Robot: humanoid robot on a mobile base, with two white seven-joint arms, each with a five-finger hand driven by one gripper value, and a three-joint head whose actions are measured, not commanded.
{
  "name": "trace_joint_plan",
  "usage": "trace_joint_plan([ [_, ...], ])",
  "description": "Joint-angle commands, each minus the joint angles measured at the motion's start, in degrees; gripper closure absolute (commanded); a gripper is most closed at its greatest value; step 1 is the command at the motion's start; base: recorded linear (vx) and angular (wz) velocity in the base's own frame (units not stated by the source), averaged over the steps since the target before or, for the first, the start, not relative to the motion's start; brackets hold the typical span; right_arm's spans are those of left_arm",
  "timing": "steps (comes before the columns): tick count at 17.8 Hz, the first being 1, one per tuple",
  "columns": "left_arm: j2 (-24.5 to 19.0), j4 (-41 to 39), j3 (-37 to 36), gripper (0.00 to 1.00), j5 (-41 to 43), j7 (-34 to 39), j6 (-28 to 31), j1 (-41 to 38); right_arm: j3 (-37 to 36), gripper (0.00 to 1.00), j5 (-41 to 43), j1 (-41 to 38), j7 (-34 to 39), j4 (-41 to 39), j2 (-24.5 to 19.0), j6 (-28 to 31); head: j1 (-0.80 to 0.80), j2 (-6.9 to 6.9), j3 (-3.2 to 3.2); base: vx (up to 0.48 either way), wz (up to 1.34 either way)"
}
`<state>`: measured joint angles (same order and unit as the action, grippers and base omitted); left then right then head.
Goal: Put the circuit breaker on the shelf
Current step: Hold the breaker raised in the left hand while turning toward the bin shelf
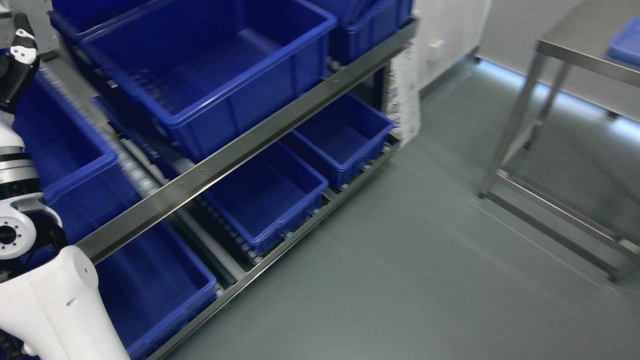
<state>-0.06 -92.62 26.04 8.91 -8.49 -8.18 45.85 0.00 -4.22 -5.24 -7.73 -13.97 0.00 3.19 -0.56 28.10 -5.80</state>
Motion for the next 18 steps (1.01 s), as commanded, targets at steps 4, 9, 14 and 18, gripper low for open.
trace_joint_plan([
  [4,-0.9,1.8,-12.8,0.93,2.3,-1.4,17.2,3.7,1.1,0.00,0.0,0.0,-0.1,0.0,1.0,1.4,0.00,0.00,0.00,0.068,1.04],
  [9,-0.9,7.6,-16.2,0.93,6.5,-4.0,17.8,0.2,1.1,0.00,0.0,0.0,0.0,0.0,1.0,1.3,0.00,0.01,0.00,-0.019,0.12],
  [14,-0.9,20.3,-12.9,0.93,16.5,1.3,17.8,8.6,1.1,0.00,0.0,0.0,-0.1,0.0,1.0,1.4,0.00,0.02,0.00,0.008,0.08],
  [18,-0.9,28.0,-13.3,0.92,19.2,4.7,18.3,15.4,1.1,0.00,0.0,0.0,-0.1,0.0,1.0,1.4,0.00,0.02,0.00,0.033,0.22],
])
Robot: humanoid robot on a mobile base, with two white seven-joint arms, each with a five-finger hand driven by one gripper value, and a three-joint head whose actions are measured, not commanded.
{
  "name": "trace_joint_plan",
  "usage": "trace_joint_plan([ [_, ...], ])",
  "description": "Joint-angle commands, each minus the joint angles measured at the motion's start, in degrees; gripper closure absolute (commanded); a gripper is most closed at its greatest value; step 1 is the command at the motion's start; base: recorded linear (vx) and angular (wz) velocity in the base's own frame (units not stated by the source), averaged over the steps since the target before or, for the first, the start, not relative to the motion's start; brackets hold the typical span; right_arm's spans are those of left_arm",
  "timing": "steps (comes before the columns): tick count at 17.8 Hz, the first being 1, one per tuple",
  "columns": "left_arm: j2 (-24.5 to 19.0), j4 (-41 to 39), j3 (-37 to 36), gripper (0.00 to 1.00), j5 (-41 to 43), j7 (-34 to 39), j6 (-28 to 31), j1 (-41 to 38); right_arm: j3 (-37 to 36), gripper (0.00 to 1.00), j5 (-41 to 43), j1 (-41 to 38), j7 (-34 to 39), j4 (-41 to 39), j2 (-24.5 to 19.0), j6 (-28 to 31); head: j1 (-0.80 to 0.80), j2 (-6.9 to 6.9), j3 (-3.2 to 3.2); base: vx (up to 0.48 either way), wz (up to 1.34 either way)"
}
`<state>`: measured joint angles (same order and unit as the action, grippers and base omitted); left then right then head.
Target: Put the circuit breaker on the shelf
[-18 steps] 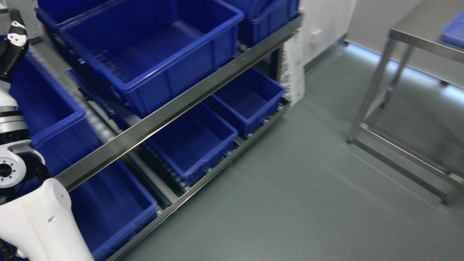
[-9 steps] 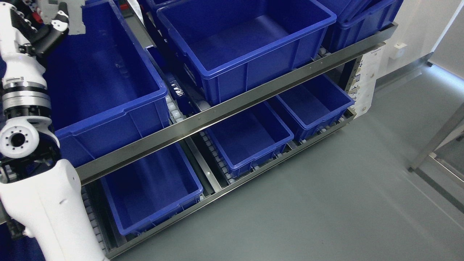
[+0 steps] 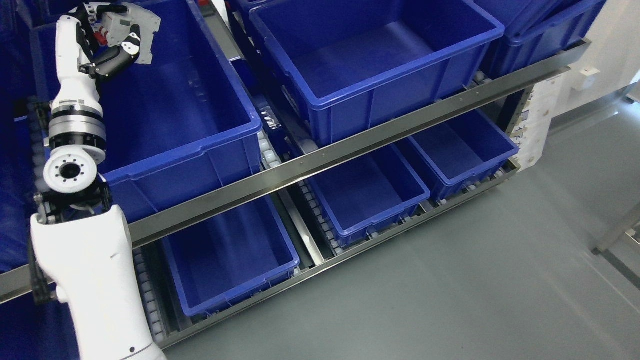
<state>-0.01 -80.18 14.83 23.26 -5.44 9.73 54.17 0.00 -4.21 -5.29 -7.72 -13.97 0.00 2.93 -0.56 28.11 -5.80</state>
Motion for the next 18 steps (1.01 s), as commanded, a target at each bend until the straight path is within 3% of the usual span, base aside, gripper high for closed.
trace_joint_plan([
  [1,-1.0,17.0,-2.4,0.92,5.0,1.7,1.3,7.9,1.1,0.00,0.0,0.0,-0.1,0.0,1.0,1.6,0.00,0.00,0.00,0.046,0.29],
  [12,-1.0,45.7,-14.9,0.90,4.8,1.5,-0.9,18.4,1.1,0.00,0.0,0.0,-0.1,0.0,1.0,1.6,0.00,0.00,0.00,0.085,0.28],
  [18,-1.0,56.3,-20.8,0.88,4.9,1.7,-1.9,21.3,1.1,0.00,0.0,0.0,-0.1,0.0,1.0,1.6,0.00,0.00,0.00,0.090,0.10],
])
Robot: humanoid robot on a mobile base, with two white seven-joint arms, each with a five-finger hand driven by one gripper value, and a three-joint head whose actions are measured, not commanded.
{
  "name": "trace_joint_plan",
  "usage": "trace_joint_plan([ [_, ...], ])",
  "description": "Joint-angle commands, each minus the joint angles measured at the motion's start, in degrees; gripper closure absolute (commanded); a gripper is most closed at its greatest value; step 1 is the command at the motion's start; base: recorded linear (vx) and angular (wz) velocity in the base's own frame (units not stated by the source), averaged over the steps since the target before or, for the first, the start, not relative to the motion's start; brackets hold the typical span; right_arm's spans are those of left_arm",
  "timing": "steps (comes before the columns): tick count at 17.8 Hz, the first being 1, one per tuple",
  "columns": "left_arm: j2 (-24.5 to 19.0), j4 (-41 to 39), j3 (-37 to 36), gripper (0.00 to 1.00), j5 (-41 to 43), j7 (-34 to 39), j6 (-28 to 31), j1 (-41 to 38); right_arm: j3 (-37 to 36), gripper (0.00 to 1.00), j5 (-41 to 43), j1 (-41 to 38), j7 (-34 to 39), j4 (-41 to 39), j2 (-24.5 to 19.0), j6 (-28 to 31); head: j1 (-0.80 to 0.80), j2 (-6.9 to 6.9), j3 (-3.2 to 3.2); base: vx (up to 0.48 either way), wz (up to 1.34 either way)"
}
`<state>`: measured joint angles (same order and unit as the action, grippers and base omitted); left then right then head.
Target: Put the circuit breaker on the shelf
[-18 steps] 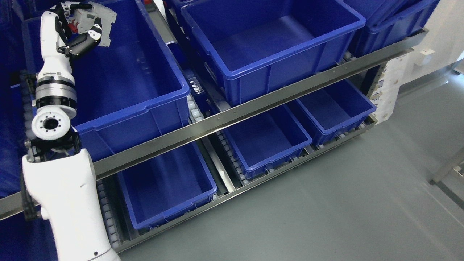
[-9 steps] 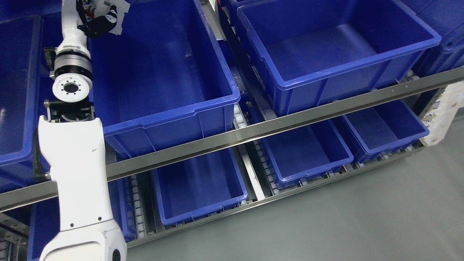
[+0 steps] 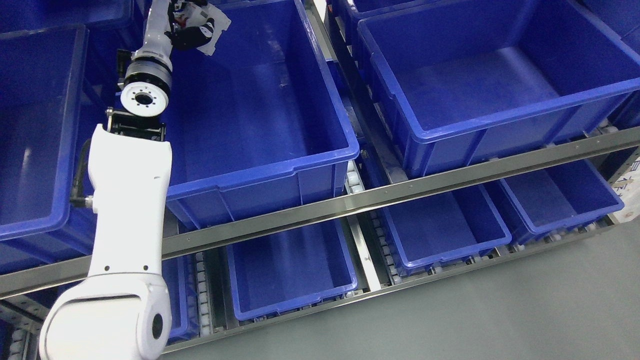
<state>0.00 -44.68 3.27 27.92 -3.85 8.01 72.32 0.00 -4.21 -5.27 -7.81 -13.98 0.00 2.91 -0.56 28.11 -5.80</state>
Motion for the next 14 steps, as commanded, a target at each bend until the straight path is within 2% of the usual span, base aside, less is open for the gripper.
trace_joint_plan([
  [1,-1.0,22.2,-10.3,0.87,0.2,0.2,-0.2,3.2,1.1,0.00,0.0,0.0,0.0,0.0,1.0,1.7,0.00,0.00,0.00,0.077,-0.01],
  [3,-1.0,24.3,-10.8,0.86,0.2,0.9,-0.1,3.3,1.1,0.00,0.0,0.0,0.0,0.0,1.0,1.7,0.00,0.00,0.00,0.066,-0.03],
  [6,-1.0,24.5,-11.7,0.75,0.2,1.4,-0.2,3.7,1.1,0.00,0.0,0.0,0.0,0.0,1.0,1.7,0.00,0.00,0.00,0.050,-0.02],
  [11,-1.0,24.6,-14.3,0.42,0.2,1.7,-0.4,4.6,1.1,0.00,0.0,0.0,0.0,0.0,1.0,1.7,0.00,0.00,0.00,0.044,-0.02],
  [13,-1.0,24.6,-14.6,0.25,0.2,1.7,-0.5,5.6,1.1,0.00,0.1,0.0,0.0,0.0,1.0,1.7,0.00,0.00,0.00,0.034,-0.04],
  [14,-1.0,24.5,-14.6,0.21,0.2,1.7,-0.5,5.8,1.1,0.00,0.0,0.0,0.0,0.0,1.0,1.6,0.00,0.00,0.00,0.032,-0.03],
])
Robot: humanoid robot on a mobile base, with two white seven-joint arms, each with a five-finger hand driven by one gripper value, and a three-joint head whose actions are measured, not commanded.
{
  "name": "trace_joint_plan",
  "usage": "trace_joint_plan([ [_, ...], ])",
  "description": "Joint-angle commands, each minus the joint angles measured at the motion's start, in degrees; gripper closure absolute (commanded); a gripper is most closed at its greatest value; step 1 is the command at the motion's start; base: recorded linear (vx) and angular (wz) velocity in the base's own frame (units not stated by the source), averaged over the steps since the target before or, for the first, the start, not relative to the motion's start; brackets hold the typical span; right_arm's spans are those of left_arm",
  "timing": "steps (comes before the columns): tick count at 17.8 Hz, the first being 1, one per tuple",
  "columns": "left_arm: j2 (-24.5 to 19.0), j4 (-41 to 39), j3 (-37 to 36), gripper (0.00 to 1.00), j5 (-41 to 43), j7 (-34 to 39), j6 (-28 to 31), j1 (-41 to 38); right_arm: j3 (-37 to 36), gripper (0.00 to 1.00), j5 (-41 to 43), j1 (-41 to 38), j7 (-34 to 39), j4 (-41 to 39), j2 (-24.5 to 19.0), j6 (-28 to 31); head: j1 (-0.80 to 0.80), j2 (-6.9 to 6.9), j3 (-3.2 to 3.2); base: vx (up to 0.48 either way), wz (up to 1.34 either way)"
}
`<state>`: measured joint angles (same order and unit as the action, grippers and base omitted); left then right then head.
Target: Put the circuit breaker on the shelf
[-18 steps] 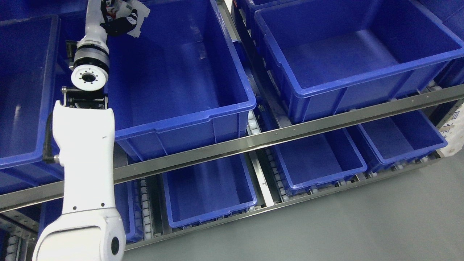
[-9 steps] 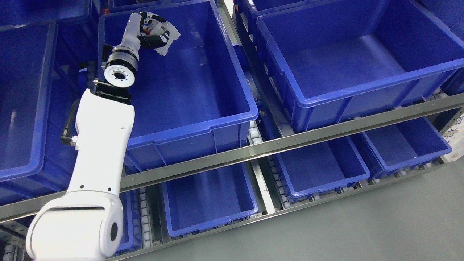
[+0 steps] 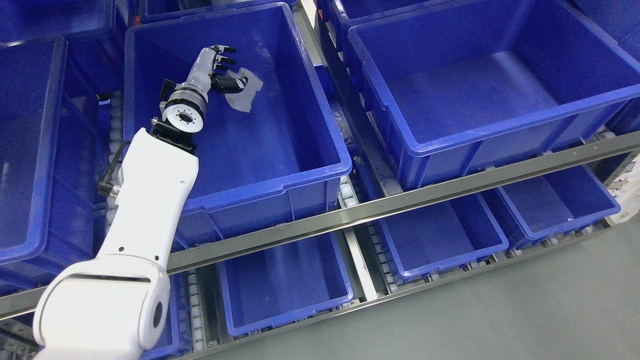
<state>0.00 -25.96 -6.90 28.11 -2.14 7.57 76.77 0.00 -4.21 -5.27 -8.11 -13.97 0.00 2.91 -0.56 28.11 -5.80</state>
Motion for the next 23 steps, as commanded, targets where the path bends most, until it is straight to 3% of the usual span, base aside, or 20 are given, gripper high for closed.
trace_joint_plan([
  [1,-1.0,5.7,-4.4,0.16,0.0,0.1,0.0,1.6,1.1,0.00,0.0,0.0,0.3,0.0,1.0,1.6,0.00,0.00,0.00,0.030,-0.01],
  [5,-1.1,0.4,-1.5,0.01,-0.6,3.2,-0.7,4.9,1.1,0.00,0.0,0.0,0.3,0.0,1.0,1.7,0.00,0.00,0.00,0.023,0.00],
  [7,-3.1,-7.9,9.7,0.01,-1.7,2.8,-0.7,4.2,1.1,0.00,0.0,0.0,0.3,0.0,1.0,1.7,0.00,0.00,0.00,0.014,0.00],
  [10,-1.0,-21.3,27.3,0.00,-11.7,-1.1,-0.9,-0.5,1.1,0.00,0.0,0.0,0.4,0.0,1.0,1.7,0.00,0.00,0.00,0.005,-0.01],
  [13,-1.0,-42.1,26.0,0.00,-17.0,-3.7,-1.0,-13.2,1.1,0.00,0.0,0.0,0.3,0.0,1.0,1.7,0.00,0.02,0.00,-0.001,0.01],
  [17,-1.0,-58.6,24.2,0.00,-17.7,-3.3,-3.9,-24.7,1.1,0.00,0.0,0.0,0.3,0.0,1.0,1.6,0.00,0.01,0.00,-0.063,-0.08],
  [20,-1.0,-66.1,18.9,0.00,-17.7,-3.2,-6.4,-35.2,1.1,0.00,0.0,0.0,0.4,0.0,1.0,1.7,0.00,0.01,0.00,-0.197,0.03],
  [23,-1.0,-66.1,18.6,0.00,-17.7,-3.2,-6.9,-36.1,1.1,0.00,0.0,0.0,0.4,0.0,1.0,1.7,0.00,0.02,0.00,-0.291,-0.04],
])
